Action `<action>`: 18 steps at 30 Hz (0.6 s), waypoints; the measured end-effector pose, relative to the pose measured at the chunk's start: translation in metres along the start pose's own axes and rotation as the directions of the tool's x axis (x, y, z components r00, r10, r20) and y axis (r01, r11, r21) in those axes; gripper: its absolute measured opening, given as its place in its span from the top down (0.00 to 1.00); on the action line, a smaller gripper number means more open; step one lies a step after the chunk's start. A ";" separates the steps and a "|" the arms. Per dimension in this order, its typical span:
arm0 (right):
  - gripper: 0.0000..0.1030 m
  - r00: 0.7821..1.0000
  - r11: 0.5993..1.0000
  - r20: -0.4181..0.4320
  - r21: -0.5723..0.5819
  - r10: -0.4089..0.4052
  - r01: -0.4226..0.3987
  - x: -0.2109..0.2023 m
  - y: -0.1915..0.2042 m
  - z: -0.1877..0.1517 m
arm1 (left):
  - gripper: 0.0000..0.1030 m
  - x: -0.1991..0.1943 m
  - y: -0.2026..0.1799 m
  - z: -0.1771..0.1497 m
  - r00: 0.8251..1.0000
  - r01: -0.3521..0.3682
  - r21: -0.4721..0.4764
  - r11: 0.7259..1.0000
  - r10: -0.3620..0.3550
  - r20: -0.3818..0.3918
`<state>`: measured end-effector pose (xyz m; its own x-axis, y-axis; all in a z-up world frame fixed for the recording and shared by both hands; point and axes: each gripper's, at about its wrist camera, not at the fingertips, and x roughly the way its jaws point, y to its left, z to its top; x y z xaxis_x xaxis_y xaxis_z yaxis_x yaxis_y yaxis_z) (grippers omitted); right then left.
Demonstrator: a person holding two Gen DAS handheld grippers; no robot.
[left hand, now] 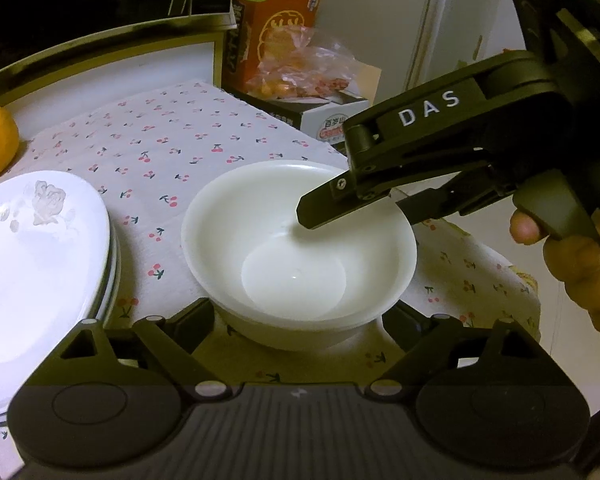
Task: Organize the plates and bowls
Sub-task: 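Close both grippers on the rim of the nested bowl stack, then lift the bowl stack and carry it over the white plate stack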
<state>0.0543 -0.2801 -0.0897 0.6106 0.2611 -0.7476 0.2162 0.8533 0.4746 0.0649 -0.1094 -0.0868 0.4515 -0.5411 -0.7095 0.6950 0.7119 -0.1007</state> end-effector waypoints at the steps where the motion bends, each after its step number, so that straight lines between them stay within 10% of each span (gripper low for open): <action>1: 0.39 1.000 1.000 -0.002 -0.002 0.000 0.000 0.000 0.001 0.000 | 0.13 0.000 0.000 0.000 1.000 -0.002 0.003 1.000 0.002 -0.001; 18: 0.65 1.000 0.996 0.013 -0.092 -0.008 0.009 -0.002 0.016 -0.004 | 0.15 0.000 0.000 0.002 1.000 -0.002 0.004 1.000 0.002 -0.006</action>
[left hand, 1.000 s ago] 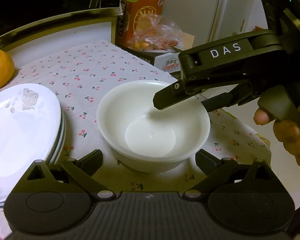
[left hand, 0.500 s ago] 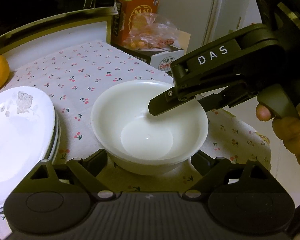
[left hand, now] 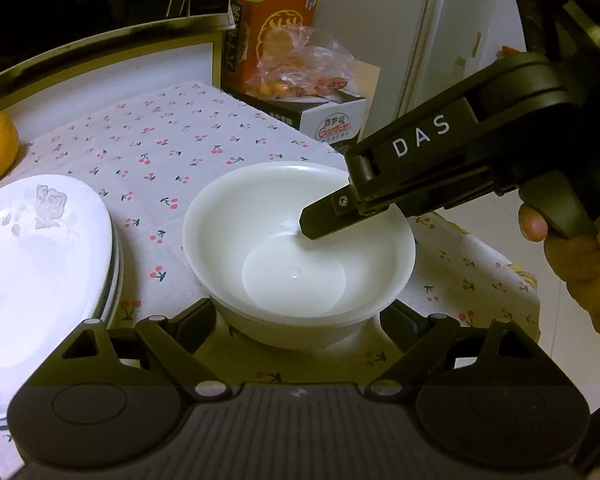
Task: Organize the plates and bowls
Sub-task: 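Lift the bowl stack and carry it over the white plate stack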
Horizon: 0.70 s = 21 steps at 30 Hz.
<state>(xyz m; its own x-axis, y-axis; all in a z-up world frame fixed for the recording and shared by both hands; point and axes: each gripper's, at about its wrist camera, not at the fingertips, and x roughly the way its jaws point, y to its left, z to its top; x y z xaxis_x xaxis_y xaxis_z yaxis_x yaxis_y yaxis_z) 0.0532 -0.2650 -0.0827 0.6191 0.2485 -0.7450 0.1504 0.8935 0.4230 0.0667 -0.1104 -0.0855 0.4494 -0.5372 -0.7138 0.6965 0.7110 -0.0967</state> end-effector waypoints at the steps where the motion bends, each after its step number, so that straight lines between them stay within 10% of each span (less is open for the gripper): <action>1: 0.65 1.000 1.000 0.003 -0.005 0.000 0.000 -0.001 0.001 0.000 | 0.15 0.000 0.000 0.000 1.000 -0.001 0.000 1.000 0.001 0.000; 21: 0.65 0.993 0.998 0.097 0.014 0.067 -0.069 -0.031 0.012 0.014 | 0.15 -0.028 0.006 0.017 0.998 -0.001 -0.048 0.999 0.005 0.066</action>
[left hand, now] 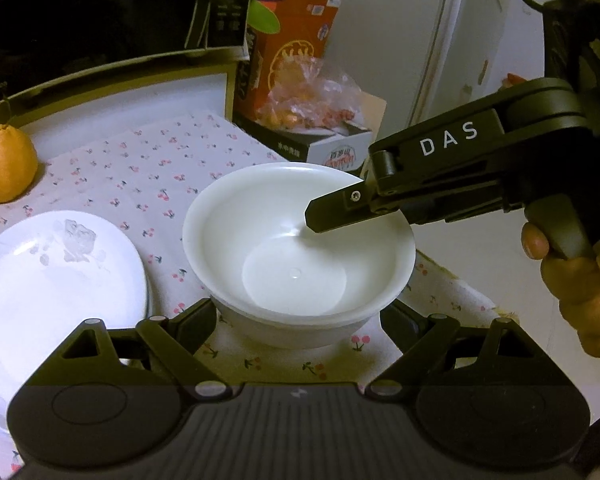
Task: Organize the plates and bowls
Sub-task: 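Lift the bowl stack and carry it over the white plate stack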
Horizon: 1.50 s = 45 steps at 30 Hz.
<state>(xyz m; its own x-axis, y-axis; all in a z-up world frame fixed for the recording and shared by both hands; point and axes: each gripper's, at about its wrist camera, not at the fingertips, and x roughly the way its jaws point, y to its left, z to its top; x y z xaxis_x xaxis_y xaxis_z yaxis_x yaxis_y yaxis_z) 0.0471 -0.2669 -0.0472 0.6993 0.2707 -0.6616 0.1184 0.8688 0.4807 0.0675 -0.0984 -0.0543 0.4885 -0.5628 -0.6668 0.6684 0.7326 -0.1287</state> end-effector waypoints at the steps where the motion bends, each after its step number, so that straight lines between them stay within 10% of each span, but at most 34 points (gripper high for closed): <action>1: 0.65 1.000 1.000 0.003 0.002 0.004 -0.004 -0.001 0.002 0.001 | 0.15 -0.002 0.001 0.001 1.000 -0.001 -0.003 1.000 0.001 0.004; 45: 0.65 0.983 0.983 0.042 0.042 0.176 -0.178 0.082 0.111 0.002 | 0.19 -0.048 0.106 -0.011 0.976 -0.217 -0.102 0.971 0.218 0.003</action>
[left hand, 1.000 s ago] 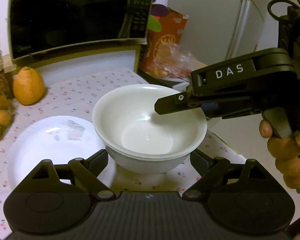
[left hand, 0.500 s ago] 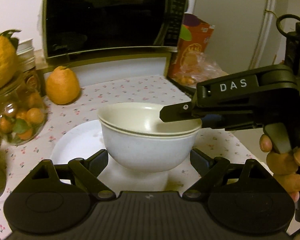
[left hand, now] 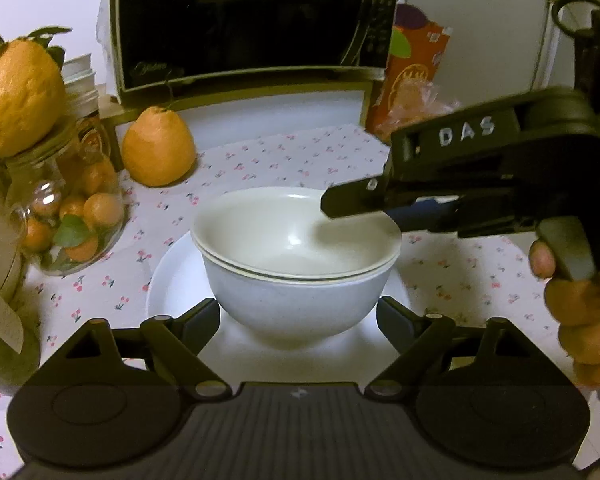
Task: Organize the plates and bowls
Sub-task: 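Lift the bowl stack and carry it over the white plate stack, then lower the bowl stack onto the plates and open both grippers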
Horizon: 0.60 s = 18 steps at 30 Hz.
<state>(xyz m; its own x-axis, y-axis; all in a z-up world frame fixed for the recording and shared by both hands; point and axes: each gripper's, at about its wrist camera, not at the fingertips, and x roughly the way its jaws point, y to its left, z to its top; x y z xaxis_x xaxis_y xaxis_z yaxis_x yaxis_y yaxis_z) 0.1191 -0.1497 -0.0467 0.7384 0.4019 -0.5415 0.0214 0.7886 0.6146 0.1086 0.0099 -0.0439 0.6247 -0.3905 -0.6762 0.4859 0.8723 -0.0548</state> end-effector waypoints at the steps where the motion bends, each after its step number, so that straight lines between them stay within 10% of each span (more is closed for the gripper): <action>1: 0.65 1.000 1.000 0.001 0.003 0.003 -0.003 0.001 0.000 0.000 | 0.19 0.002 0.002 -0.001 1.000 -0.002 -0.004 1.000 0.002 -0.007; 18: 0.64 1.000 1.000 -0.016 -0.011 0.012 -0.012 0.009 0.003 -0.003 | 0.23 0.011 0.004 -0.010 0.997 -0.036 0.029 0.999 0.038 -0.061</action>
<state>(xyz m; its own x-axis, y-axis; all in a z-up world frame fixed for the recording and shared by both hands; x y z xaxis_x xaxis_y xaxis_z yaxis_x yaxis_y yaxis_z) 0.1235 -0.1418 -0.0516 0.7278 0.4185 -0.5433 0.0052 0.7888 0.6146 0.1114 0.0120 -0.0594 0.6042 -0.3388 -0.7212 0.4805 0.8770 -0.0095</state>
